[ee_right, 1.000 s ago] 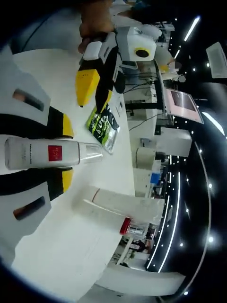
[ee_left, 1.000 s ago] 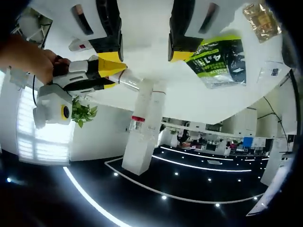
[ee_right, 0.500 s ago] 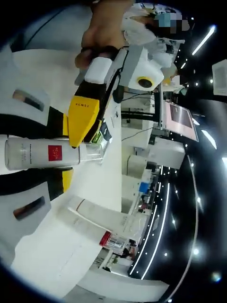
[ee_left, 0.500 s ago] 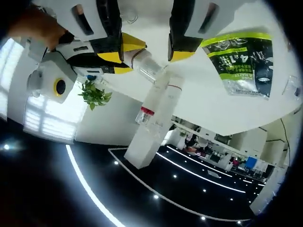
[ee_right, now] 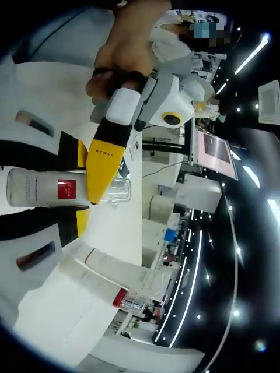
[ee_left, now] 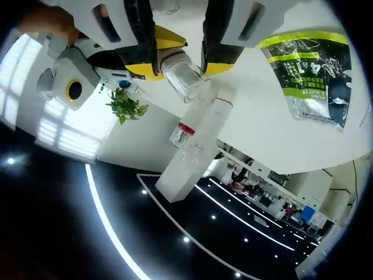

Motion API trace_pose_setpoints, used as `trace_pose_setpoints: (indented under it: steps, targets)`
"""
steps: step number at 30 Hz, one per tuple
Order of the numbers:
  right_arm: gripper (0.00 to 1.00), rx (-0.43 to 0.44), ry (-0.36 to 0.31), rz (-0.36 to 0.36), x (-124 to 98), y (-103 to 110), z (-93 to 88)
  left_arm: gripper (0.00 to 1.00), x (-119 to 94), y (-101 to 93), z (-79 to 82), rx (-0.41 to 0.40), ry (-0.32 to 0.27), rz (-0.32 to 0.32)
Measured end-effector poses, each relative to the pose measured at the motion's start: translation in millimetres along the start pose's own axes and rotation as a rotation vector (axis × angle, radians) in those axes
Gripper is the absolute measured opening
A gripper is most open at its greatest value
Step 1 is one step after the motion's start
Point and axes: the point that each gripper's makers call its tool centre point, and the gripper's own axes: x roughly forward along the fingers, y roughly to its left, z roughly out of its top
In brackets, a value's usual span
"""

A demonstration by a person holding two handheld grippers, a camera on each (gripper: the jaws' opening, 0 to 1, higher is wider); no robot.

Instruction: Arrange the skincare products in the storage area until every visible bottle or jar stands upright without overlapping.

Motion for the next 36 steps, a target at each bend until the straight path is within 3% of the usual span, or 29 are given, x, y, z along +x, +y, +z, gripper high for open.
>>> trace_pose_setpoints:
  steps: [7,11,13,19,21,24,28,31,36]
  targets:
    - [0.21,0.055,0.011,0.018,1,0,-2.8,0.23,3,-7.5,4.9,0.083,0.002,-0.053]
    - [0.20,0.074,0.032,0.043,0,2,-6.4,0.19,4,-14.8,5.8,0.217,0.026,-0.097]
    - [0.20,0.084,0.035,0.060,3,1,-6.8,0.19,4,-14.6,2.0,0.286,0.061,-0.102]
    - [0.21,0.110,0.045,0.133,0,10,-4.5,0.18,1,-18.1,-0.5,0.386,0.126,-0.171]
    - [0.21,0.104,0.038,0.168,-3,14,-4.0,0.18,0,-17.6,0.2,0.394,0.141,-0.187]
    - [0.22,0.086,0.031,0.226,-8,20,-4.2,0.18,-3,-19.4,-2.1,0.425,0.204,-0.282]
    - [0.22,0.100,0.026,0.280,-12,29,-3.5,0.18,-8,-25.3,-7.6,0.475,0.255,-0.357]
    - [0.22,0.085,0.047,0.295,-14,42,-6.0,0.18,-10,-26.4,-14.7,0.550,0.312,-0.393]
    - [0.21,0.097,0.040,0.260,-15,41,-4.5,0.19,-7,-20.8,-7.8,0.528,0.305,-0.396]
